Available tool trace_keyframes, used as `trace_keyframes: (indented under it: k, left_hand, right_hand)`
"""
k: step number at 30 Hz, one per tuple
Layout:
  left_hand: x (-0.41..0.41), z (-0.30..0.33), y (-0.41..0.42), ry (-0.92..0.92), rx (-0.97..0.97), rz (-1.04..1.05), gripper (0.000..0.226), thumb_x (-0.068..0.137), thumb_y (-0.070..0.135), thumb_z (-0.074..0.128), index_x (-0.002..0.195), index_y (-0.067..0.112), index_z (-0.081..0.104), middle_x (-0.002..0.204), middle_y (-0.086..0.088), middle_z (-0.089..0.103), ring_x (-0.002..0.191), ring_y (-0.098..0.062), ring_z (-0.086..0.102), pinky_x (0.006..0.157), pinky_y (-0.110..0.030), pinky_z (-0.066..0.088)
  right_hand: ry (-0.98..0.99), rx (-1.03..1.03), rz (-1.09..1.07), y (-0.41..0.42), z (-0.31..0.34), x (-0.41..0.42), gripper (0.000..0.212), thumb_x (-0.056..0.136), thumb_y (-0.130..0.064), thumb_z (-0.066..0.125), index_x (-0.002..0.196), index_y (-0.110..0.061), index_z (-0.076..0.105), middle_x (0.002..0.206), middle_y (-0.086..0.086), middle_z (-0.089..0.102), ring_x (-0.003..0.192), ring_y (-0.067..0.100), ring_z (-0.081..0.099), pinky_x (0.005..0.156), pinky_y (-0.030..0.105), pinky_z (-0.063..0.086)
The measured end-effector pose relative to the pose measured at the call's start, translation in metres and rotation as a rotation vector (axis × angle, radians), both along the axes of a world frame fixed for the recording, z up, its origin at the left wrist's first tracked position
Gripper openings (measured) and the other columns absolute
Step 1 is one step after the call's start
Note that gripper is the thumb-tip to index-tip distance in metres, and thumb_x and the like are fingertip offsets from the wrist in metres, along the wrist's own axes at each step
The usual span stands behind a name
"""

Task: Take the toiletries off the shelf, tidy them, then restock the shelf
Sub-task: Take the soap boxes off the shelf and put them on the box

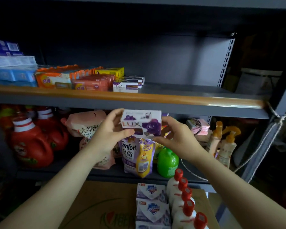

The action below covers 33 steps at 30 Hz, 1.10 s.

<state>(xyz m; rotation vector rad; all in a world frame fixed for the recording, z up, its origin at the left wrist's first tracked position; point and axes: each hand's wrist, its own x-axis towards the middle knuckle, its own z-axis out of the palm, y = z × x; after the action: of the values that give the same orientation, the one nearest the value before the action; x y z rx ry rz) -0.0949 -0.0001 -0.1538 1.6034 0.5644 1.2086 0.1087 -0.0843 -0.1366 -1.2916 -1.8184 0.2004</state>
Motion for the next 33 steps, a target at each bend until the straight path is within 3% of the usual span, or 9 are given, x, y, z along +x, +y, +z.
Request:
trace_keyframes:
  k: [4, 6, 9, 14, 18, 21, 25, 28, 33]
  left_hand:
    - [-0.004, 0.001, -0.001, 0.157, 0.22, 0.064, 0.051, 0.067, 0.012, 0.077, 0.1, 0.045, 0.056, 0.1, 0.017, 0.068, 0.1, -0.006, 0.063, 0.088, -0.031, 0.051]
    - [-0.006, 0.0, -0.005, 0.095, 0.142, -0.035, 0.047, 0.064, 0.034, 0.079, 0.106, 0.037, 0.057, 0.106, 0.013, 0.067, 0.103, -0.01, 0.063, 0.088, -0.032, 0.053]
    - [-0.007, -0.005, -0.009, 0.078, -0.031, -0.183, 0.078, 0.049, 0.058, 0.082, 0.117, 0.033, 0.054, 0.116, 0.011, 0.064, 0.109, -0.011, 0.06, 0.084, -0.026, 0.053]
    - [-0.007, -0.011, -0.015, 0.169, 0.042, -0.202, 0.087, 0.056, 0.021, 0.082, 0.133, 0.028, 0.043, 0.124, 0.01, 0.06, 0.116, -0.009, 0.056, 0.088, -0.022, 0.049]
    - [-0.011, -0.021, -0.019, 0.293, 0.385, -0.05, 0.08, 0.059, 0.024, 0.081, 0.125, 0.046, 0.043, 0.129, 0.014, 0.052, 0.121, -0.005, 0.05, 0.095, -0.017, 0.044]
    - [-0.018, -0.033, -0.018, 0.312, 0.439, 0.033, 0.081, 0.06, 0.018, 0.083, 0.126, 0.039, 0.041, 0.133, 0.003, 0.048, 0.124, -0.007, 0.047, 0.099, -0.019, 0.041]
    - [-0.024, -0.044, -0.024, 0.224, 0.193, 0.051, 0.079, 0.06, -0.004, 0.08, 0.121, 0.032, 0.046, 0.123, 0.006, 0.057, 0.114, -0.001, 0.054, 0.088, -0.017, 0.047]
    - [-0.024, -0.046, -0.034, 0.095, -0.065, 0.056, 0.056, 0.058, 0.024, 0.075, 0.11, 0.03, 0.055, 0.102, 0.015, 0.068, 0.098, -0.007, 0.063, 0.076, -0.026, 0.055]
    - [-0.031, -0.044, -0.031, 0.228, -0.34, 0.041, 0.068, 0.058, 0.06, 0.062, 0.112, 0.019, 0.059, 0.104, -0.005, 0.07, 0.09, -0.021, 0.069, 0.082, -0.032, 0.055]
  right_hand:
    - [-0.062, 0.161, -0.08, 0.001, -0.01, 0.002, 0.044, 0.074, -0.007, 0.075, 0.114, -0.01, 0.056, 0.093, -0.01, 0.056, 0.076, 0.01, 0.058, 0.07, 0.022, 0.048]
    - [-0.081, 0.22, -0.104, 0.001, -0.013, 0.003, 0.044, 0.072, 0.0, 0.073, 0.112, -0.008, 0.056, 0.097, -0.009, 0.053, 0.083, 0.012, 0.056, 0.074, 0.021, 0.046]
    - [-0.147, 0.351, -0.066, 0.0, -0.016, 0.005, 0.045, 0.067, 0.011, 0.061, 0.109, -0.005, 0.056, 0.111, -0.001, 0.052, 0.103, 0.011, 0.05, 0.083, 0.016, 0.044]
    - [-0.125, 0.39, -0.009, 0.0, -0.027, 0.008, 0.052, 0.074, 0.007, 0.069, 0.108, -0.021, 0.042, 0.125, 0.006, 0.044, 0.112, 0.009, 0.047, 0.087, 0.023, 0.047]
    - [-0.09, 0.239, -0.068, 0.002, -0.038, 0.02, 0.069, 0.077, -0.005, 0.073, 0.127, -0.028, 0.032, 0.127, -0.005, 0.035, 0.095, 0.001, 0.049, 0.074, 0.027, 0.048]
    - [-0.116, 0.13, -0.06, 0.002, -0.046, 0.028, 0.079, 0.076, 0.0, 0.069, 0.135, -0.03, 0.025, 0.129, -0.01, 0.037, 0.093, 0.001, 0.049, 0.077, 0.03, 0.047]
    - [-0.204, 0.026, 0.175, -0.002, -0.051, 0.021, 0.09, 0.073, -0.012, 0.076, 0.135, -0.042, 0.018, 0.142, -0.023, 0.022, 0.114, 0.009, 0.046, 0.086, 0.02, 0.045]
    - [-0.296, 0.025, 0.191, 0.0, -0.055, 0.006, 0.085, 0.073, -0.017, 0.078, 0.137, -0.036, 0.026, 0.148, -0.002, 0.025, 0.131, 0.017, 0.036, 0.099, 0.024, 0.039]
    - [-0.224, 0.029, 0.142, 0.003, -0.057, -0.013, 0.041, 0.08, -0.015, 0.072, 0.117, -0.006, 0.056, 0.111, 0.01, 0.061, 0.094, 0.019, 0.059, 0.08, 0.029, 0.047]
